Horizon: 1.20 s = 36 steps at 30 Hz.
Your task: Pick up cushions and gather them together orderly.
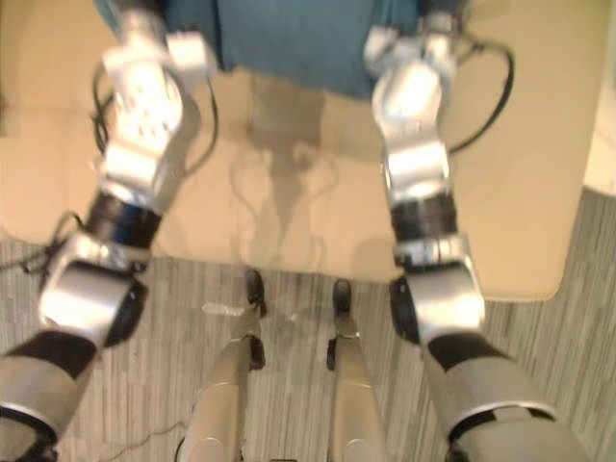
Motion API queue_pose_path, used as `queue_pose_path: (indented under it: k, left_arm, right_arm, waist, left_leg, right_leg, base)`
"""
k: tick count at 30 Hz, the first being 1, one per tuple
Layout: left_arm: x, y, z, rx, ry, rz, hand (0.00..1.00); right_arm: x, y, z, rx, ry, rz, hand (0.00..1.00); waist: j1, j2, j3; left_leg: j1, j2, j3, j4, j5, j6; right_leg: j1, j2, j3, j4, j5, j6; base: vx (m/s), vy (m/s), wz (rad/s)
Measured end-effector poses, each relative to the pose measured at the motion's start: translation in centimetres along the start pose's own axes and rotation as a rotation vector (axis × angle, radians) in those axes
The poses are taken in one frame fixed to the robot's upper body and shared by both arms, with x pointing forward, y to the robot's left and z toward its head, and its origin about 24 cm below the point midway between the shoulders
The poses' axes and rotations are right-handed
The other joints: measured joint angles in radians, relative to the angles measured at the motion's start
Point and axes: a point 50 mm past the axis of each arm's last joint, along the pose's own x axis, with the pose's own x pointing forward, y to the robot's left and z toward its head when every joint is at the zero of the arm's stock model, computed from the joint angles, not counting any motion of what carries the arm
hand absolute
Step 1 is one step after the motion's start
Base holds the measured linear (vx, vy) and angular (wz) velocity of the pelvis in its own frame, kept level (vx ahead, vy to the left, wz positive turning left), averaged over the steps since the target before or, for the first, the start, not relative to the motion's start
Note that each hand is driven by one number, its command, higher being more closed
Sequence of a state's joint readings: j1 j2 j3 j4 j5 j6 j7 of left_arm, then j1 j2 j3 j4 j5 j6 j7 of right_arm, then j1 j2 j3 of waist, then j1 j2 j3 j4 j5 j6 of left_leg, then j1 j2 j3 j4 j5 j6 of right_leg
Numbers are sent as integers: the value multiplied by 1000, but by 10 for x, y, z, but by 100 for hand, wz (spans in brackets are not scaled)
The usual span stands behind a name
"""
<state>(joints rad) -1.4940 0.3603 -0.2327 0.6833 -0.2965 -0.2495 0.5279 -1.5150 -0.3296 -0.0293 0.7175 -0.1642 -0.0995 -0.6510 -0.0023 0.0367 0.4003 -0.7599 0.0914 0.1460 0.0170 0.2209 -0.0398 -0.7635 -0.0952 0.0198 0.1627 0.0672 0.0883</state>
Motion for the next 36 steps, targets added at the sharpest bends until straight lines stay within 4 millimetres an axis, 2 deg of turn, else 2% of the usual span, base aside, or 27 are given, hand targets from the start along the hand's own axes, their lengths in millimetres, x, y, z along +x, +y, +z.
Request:
queue_pose_path:
  k: [5,6,9,10,13,15,19,21,23,26,30,33,36]
  left_arm:
    - [21,-8,26,9,-60,41,0]
    - [20,-11,25,-9,-49,46,0]
    - [11,-22,4,-72,80,61,0]
    - [1,-25,-12,-99,151,64,0]
    - [-18,-19,-38,-142,243,109,0]
    - [-25,-14,-43,-164,247,129,0]
    - [-57,-6,-71,-175,327,150,0]
    - [-73,0,-83,-167,367,152,0]
    - [-81,5,-90,-158,384,144,0]
    - [-85,15,-93,-144,380,149,0]
    - [-87,34,-88,-159,341,177,0]
    - [-100,52,-87,-150,318,191,0]
    - [-129,68,-88,-120,298,153,0]
  right_arm:
    - [22,-1,23,19,3,-78,0]
    - [22,-2,21,29,18,-85,0]
    - [19,-4,1,83,150,-93,0]
    - [12,-1,-10,106,213,-78,0]
    - [-7,1,-32,127,290,-59,0]
    - [-19,1,-41,141,306,-57,0]
    - [-58,-12,-72,197,386,-99,0]
    - [-77,-20,-88,179,428,-107,0]
    - [-94,-29,-101,153,456,-106,0]
    - [-102,-35,-104,153,460,-97,0]
    - [-101,-57,-93,200,375,-133,0]
    - [-118,-80,-94,180,332,-130,0]
    - [-151,-109,-103,124,342,-88,0]
  waist:
    - [6,0,16]
    - [7,-1,19]
    - [12,-3,42]
    - [12,-4,43]
    - [15,-6,44]
    - [15,-6,44]
    - [26,-6,44]
    - [28,-6,44]
    - [29,-8,44]
    - [41,-10,45]
    - [43,-17,48]
    - [42,-23,45]
    - [42,-60,22]
  left_leg:
    - [-111,0,3,-33,21,-4]
    - [-130,1,4,-33,21,-4]
    - [-144,8,5,-33,21,-5]
    - [-150,13,6,-33,20,-5]
    - [-150,23,9,-33,20,-6]
    - [-148,28,10,-32,20,-6]
    - [-121,45,10,-13,9,-19]
    - [-100,46,8,5,6,-23]
    - [-75,38,0,9,1,-31]
    - [-74,48,-19,38,-8,-43]
    - [-45,57,-28,35,9,-51]
    - [26,53,-37,35,9,-48]
    - [98,48,-47,36,-20,-51]
  right_leg:
    - [-97,1,7,-65,40,4]
    - [-112,1,6,-73,46,4]
    - [-119,5,-2,-82,50,2]
    - [-123,9,-7,-82,50,2]
    - [-123,19,-5,-81,51,0]
    - [-123,24,-5,-75,51,0]
    - [-122,38,-6,-9,49,1]
    - [-119,38,-7,48,25,-2]
    - [-109,30,-13,110,-38,-15]
    - [-109,36,-25,156,-64,-31]
    - [-95,40,-48,207,-86,-39]
    - [-23,35,-63,220,-110,-39]
    - [45,28,-72,242,-149,-45]
  base:
    - [44,0,-5]
    - [29,-2,-3]
    - [0,0,0]
    - [0,0,0]
    - [12,-30,-3]
    - [-5,-12,-2]
    - [-28,-14,-7]
    - [-48,-12,7]
    - [-56,-27,30]
    - [-59,-58,15]
    - [-44,-75,14]
    - [10,-82,15]
    - [63,-78,18]
